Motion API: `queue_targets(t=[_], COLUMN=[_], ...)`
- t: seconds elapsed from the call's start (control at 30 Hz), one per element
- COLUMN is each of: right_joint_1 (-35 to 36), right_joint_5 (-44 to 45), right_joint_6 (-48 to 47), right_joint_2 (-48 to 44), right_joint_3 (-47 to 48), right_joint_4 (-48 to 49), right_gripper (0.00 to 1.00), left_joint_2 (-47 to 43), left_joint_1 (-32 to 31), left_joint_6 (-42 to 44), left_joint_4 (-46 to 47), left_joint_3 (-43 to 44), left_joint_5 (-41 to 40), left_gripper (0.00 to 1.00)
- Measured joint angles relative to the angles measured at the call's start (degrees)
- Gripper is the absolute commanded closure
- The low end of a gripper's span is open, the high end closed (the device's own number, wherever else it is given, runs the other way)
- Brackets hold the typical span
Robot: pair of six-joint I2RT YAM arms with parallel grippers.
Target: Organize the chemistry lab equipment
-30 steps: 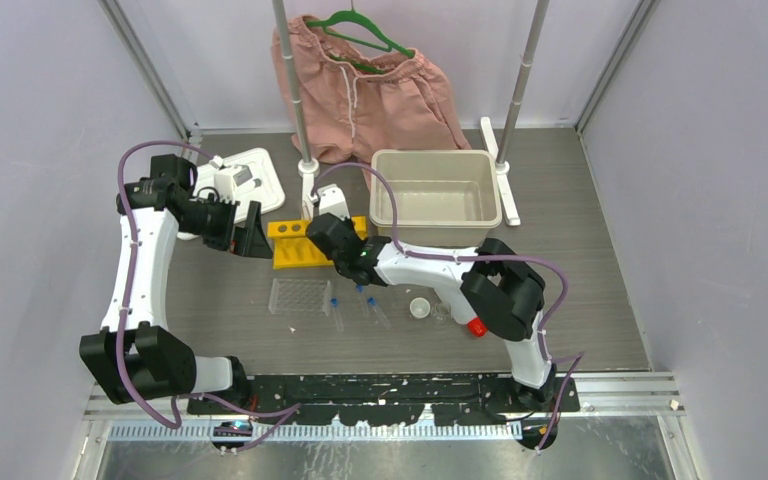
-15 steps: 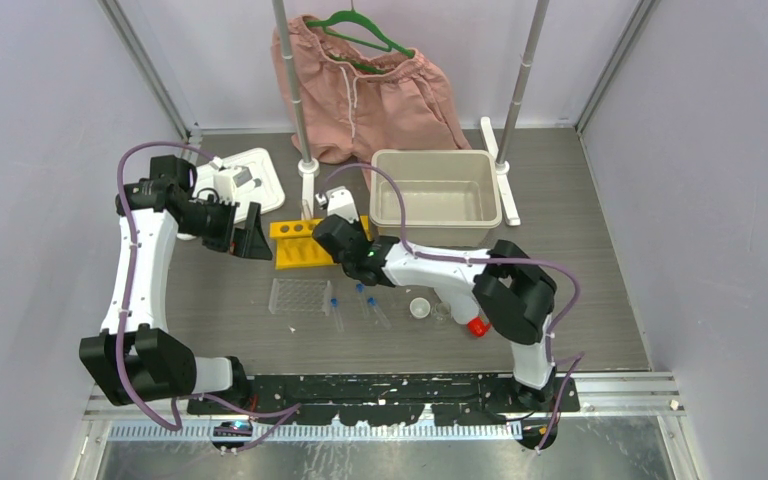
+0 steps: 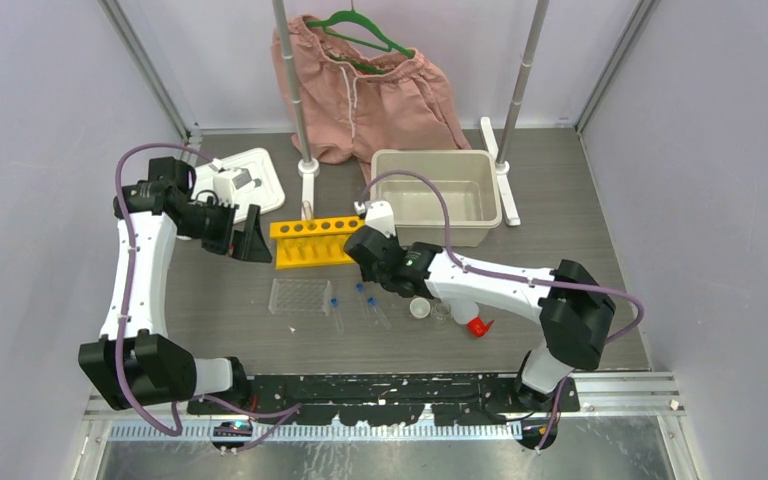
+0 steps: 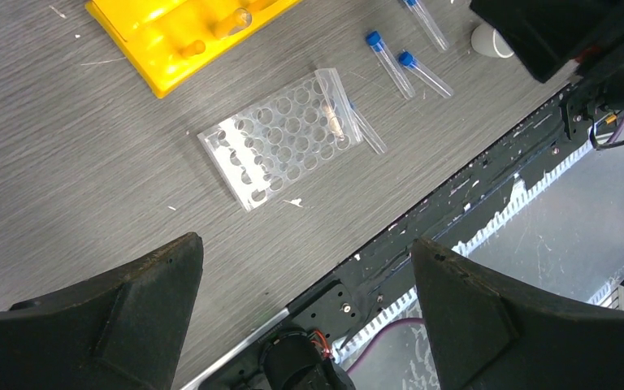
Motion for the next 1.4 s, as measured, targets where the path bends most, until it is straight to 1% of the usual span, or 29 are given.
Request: queue_targets(t=[0.1, 0.2, 0.43, 0.6, 0.67, 0.8, 0.9, 1.0, 1.1, 1.2, 1.3, 1.4], right_joint_1=[0.0, 0.0, -1.38, -3.78, -4.26, -4.46, -4.46, -4.46, -3.8, -1.16, 2.14, 4.52], right_joint_5=[-1.22, -2.67, -5.31, -7.23, -7.91, -8.85, -9.05, -9.22, -8.96, -8.5, -8.35, -8.61], right_joint_6=[2.16, 3.54, 4.2, 4.33, 4.35, 4.35, 4.44, 4.57, 4.55, 4.55, 4.48, 4.63], right_joint_2=[-0.13, 2.23, 10.34, 12.28, 12.81, 13.38, 13.33, 12.28, 8.81, 3.8, 0.96, 0.17], right_joint_3=[-3.76, -4.92, -4.85, -4.33, -4.15, -3.67, -3.69, -4.24, -4.68, -3.15, 2.05, 9.09], right_joint_4=[-3.13, -5.7, -5.7, -3.78, -2.78, -1.38, -1.2, -1.51, -3.32, -5.01, -5.84, -3.65], right_gripper=[0.55, 0.55, 0.57, 0.62, 0.67, 0.85, 0.95, 0.99, 0.99, 0.99, 0.99, 0.99], left_joint_2=[-0.66, -1.16, -1.79, -2.01, -1.99, -1.99, -1.99, -1.99, -1.99, -1.99, -1.99, -1.99], left_joint_1=[0.0, 0.0, 0.0, 0.0, 0.0, 0.0, 0.0, 0.0, 0.0, 0.0, 0.0, 0.0], left_joint_6=[0.11, 0.22, 0.94, 1.09, 1.14, 1.14, 1.16, 1.2, 1.22, 1.29, 1.44, 1.46], left_joint_4=[-0.46, -1.36, -2.36, -2.71, -2.73, -2.78, -2.82, -2.91, -3.04, -3.43, -4.02, -4.37], left_joint_3=[0.02, 0.63, 1.88, 1.9, 1.95, 2.69, 3.15, 3.17, 3.17, 3.17, 3.17, 3.17], left_joint_5=[0.02, 0.04, 0.02, 0.02, 0.02, 0.02, 0.07, 0.15, 0.61, 1.73, 3.06, 4.76], left_gripper=[0.0, 0.0, 0.0, 0.0, 0.0, 0.0, 0.0, 0.01, 0.01, 0.01, 0.01, 0.02])
